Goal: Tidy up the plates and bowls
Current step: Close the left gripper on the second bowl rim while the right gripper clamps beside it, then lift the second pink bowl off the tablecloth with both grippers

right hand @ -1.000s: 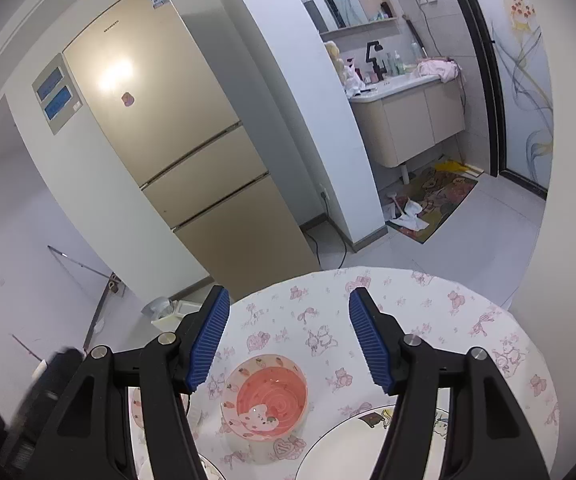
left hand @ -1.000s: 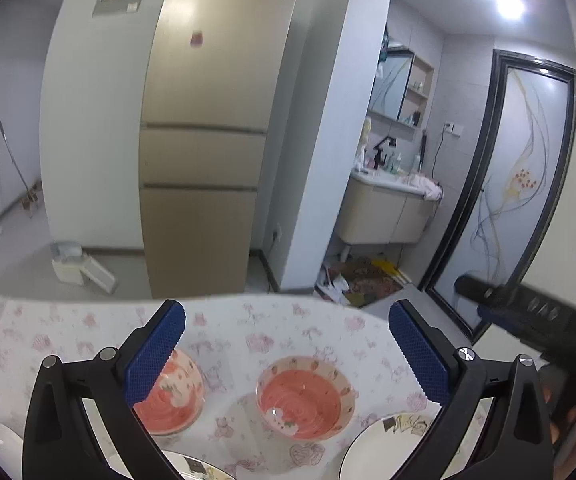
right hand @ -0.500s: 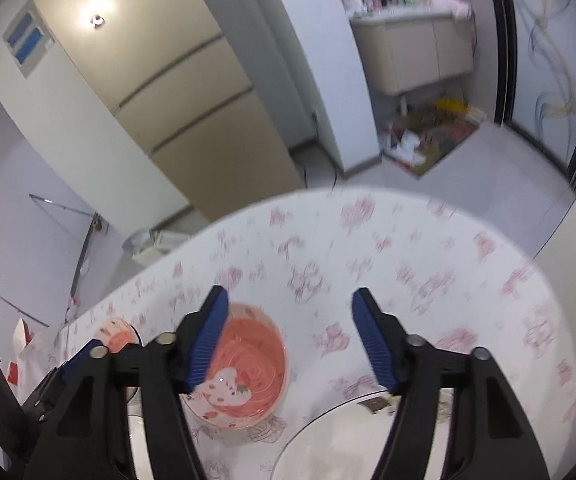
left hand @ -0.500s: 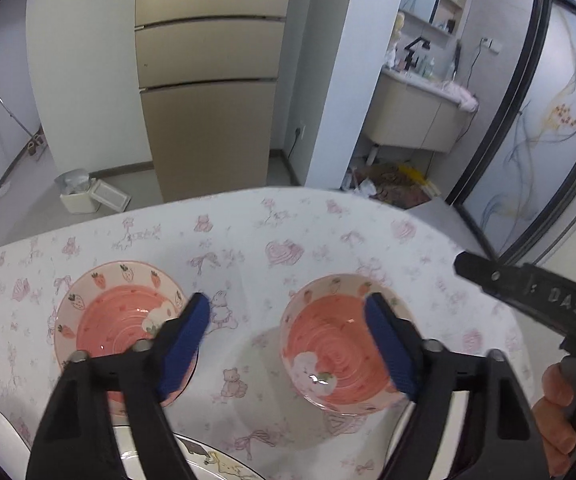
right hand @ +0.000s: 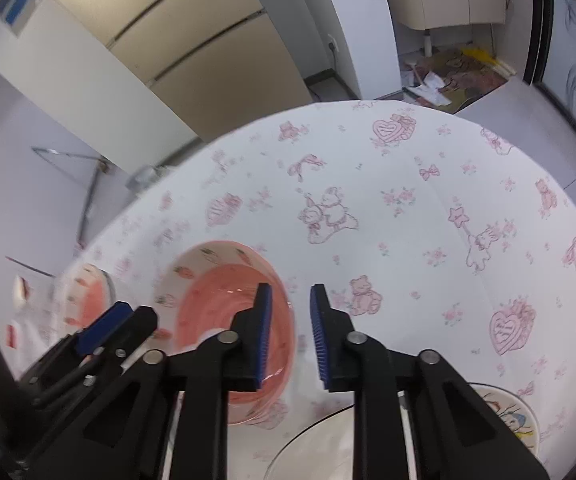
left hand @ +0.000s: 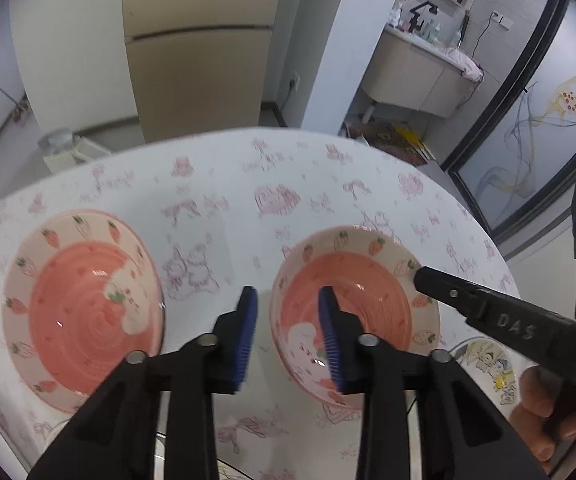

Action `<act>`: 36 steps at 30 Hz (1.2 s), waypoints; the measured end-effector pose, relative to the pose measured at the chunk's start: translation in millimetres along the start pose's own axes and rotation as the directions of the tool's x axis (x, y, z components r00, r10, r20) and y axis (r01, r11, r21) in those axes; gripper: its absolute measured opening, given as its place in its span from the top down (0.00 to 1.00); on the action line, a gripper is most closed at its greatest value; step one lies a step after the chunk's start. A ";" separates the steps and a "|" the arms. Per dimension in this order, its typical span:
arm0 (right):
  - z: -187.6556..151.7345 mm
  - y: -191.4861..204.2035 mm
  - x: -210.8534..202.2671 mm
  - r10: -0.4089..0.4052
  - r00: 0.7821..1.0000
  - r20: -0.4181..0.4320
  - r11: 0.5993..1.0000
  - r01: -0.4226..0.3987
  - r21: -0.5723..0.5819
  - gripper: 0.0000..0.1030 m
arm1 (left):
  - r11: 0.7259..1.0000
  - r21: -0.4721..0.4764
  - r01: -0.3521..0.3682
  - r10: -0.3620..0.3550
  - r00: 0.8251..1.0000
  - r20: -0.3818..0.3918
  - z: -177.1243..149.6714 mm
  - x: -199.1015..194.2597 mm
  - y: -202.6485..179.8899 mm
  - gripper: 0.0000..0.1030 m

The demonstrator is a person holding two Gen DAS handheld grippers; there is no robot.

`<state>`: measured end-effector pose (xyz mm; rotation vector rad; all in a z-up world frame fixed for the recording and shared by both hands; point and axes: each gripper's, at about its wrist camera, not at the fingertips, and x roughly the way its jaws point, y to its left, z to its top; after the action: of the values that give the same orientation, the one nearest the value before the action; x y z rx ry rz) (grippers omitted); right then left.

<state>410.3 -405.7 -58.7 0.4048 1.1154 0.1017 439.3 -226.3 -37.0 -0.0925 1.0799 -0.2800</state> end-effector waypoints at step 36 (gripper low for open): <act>-9.0 3.5 47.7 -0.009 0.984 -0.175 0.999 0.001 -0.048 0.91 | 0.997 -0.071 -0.015 0.006 0.993 -0.117 -13.5 56.0 1.7 0.89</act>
<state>423.9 -386.7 -101.4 0.3554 1.2853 0.1618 452.4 -238.9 -91.6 -0.1360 1.2062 -0.2394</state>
